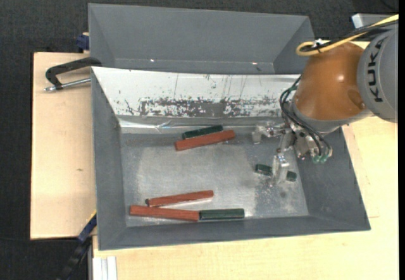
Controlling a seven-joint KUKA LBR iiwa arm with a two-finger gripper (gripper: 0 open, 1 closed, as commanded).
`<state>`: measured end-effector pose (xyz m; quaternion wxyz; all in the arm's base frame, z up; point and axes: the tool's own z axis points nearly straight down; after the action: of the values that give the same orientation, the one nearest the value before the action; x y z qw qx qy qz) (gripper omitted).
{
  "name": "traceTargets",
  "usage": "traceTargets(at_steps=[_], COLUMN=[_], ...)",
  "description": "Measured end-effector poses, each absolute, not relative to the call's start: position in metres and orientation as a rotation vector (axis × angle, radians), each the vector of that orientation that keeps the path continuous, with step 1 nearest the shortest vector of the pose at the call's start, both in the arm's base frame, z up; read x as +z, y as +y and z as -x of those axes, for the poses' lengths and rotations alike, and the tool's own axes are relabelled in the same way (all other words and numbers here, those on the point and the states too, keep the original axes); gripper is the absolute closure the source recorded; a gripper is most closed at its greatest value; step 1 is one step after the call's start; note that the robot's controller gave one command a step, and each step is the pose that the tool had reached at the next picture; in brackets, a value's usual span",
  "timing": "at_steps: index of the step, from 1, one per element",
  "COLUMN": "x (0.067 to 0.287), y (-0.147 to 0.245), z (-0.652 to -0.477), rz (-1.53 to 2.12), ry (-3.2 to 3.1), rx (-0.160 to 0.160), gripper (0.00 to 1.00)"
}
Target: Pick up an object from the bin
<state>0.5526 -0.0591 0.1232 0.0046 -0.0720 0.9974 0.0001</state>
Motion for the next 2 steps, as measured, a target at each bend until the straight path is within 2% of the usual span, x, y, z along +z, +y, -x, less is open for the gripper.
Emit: traceTargets(at_steps=[1,2], x=[0.0710,0.0710], y=[-0.0624,-0.0624], z=[-0.5716,-0.5717], rz=[0.340,0.340], ry=[3.118,3.118], rx=[0.001,0.000], gripper=[1.00,0.00])
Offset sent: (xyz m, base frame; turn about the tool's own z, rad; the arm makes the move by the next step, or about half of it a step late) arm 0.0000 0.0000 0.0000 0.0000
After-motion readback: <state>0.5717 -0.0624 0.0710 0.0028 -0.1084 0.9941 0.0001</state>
